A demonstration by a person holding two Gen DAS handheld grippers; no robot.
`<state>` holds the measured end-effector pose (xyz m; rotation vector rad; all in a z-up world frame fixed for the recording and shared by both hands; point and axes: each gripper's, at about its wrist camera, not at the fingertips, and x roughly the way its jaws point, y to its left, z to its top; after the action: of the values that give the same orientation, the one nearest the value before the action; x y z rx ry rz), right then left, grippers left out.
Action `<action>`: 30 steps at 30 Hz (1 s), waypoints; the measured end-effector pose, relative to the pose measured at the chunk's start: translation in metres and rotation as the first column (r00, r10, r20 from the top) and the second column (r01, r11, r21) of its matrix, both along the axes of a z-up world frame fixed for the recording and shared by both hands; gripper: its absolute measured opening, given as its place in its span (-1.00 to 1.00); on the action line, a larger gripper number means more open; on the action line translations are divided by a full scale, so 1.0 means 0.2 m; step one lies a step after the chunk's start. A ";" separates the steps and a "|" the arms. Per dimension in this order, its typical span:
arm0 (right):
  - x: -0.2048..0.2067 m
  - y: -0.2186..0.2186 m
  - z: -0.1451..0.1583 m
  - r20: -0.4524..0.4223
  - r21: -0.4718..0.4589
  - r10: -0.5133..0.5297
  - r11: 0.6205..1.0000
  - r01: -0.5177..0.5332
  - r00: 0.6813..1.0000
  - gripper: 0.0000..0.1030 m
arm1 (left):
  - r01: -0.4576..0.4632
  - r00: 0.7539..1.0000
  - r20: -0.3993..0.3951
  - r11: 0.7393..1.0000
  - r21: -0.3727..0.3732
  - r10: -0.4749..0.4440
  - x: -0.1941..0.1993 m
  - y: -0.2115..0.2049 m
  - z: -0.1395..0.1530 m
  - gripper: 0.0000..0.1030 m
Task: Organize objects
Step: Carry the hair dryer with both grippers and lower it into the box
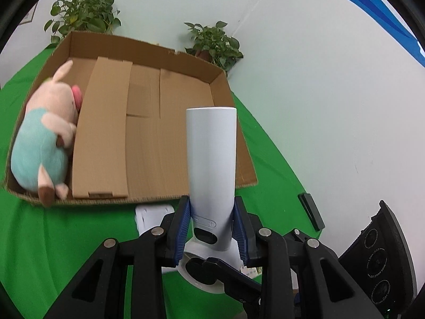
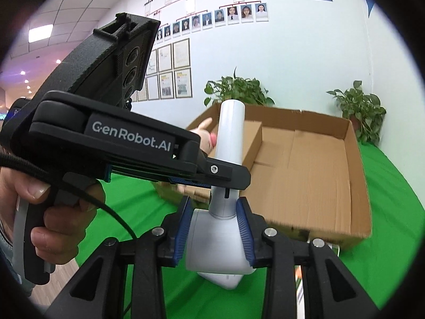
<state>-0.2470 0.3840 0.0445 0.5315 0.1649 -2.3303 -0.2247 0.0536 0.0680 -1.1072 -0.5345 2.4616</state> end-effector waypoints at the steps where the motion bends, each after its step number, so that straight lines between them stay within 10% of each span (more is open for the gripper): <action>1: -0.03 -0.01 0.01 -0.004 -0.004 0.004 1.000 -0.004 1.000 -0.35 | -0.002 1.000 -0.005 1.000 -0.005 0.002 0.02 -0.05 0.01 -0.45; 15: -0.57 -0.13 -0.06 0.210 -0.098 0.069 0.994 -0.049 0.975 -0.47 | -0.068 0.987 0.135 0.991 -0.119 0.084 -0.65 -0.10 -0.14 -0.45; 30: -0.93 -0.07 -0.30 0.524 -0.219 0.099 0.976 0.022 0.846 -0.55 | -0.042 0.948 0.303 0.980 -0.197 0.101 -1.01 -0.03 -0.50 -0.43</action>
<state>-0.4325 0.3704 -0.0163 1.0271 -0.3378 -2.0358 -0.4270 0.0466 -0.0310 -1.5977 -0.4436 2.4508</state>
